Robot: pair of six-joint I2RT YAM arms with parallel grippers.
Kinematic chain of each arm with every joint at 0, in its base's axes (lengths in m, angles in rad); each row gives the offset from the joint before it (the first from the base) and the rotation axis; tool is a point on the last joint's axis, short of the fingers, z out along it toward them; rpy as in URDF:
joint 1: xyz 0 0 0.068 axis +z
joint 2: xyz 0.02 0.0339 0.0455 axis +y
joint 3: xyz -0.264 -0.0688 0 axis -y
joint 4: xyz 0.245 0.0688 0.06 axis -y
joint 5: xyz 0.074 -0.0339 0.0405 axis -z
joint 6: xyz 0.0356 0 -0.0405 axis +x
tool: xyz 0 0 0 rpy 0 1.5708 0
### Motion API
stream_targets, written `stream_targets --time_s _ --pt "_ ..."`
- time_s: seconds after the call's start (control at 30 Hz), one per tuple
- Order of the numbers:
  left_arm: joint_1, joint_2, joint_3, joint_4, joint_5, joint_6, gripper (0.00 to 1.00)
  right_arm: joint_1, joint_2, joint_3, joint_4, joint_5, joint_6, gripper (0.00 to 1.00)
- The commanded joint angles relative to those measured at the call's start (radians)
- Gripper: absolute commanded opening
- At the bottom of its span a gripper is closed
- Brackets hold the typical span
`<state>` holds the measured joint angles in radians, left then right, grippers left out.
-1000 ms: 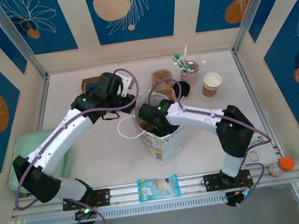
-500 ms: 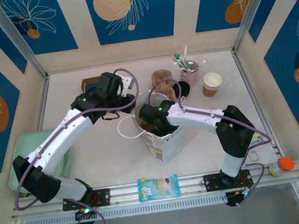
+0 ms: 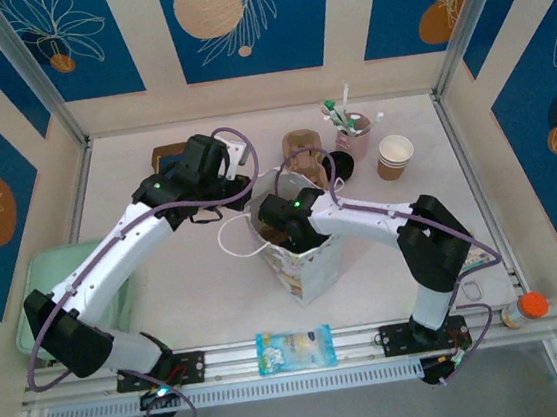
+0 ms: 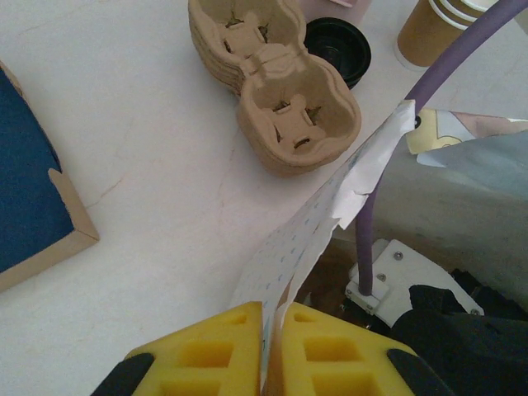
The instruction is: Pack the takeout coffee
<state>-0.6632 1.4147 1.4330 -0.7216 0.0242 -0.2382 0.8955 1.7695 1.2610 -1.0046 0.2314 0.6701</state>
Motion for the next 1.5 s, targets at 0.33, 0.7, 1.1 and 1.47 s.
stream_targets --time_s 0.33,0.7,1.1,1.47 --pt "0.002 -0.050 0.015 0.006 -0.027 -0.004 0.12 -0.016 0.167 -0.120 0.081 -0.083 0.016 0.37" --pt "0.001 -0.050 0.015 0.005 -0.031 -0.004 0.12 -0.022 0.171 -0.120 0.083 -0.089 0.017 0.37" --pt "0.001 -0.053 0.014 0.008 -0.033 -0.005 0.12 -0.018 0.152 -0.118 0.086 -0.089 0.014 0.37" --pt "0.001 -0.054 0.017 0.006 -0.042 -0.003 0.12 0.000 0.073 -0.067 0.017 -0.063 0.016 0.37"
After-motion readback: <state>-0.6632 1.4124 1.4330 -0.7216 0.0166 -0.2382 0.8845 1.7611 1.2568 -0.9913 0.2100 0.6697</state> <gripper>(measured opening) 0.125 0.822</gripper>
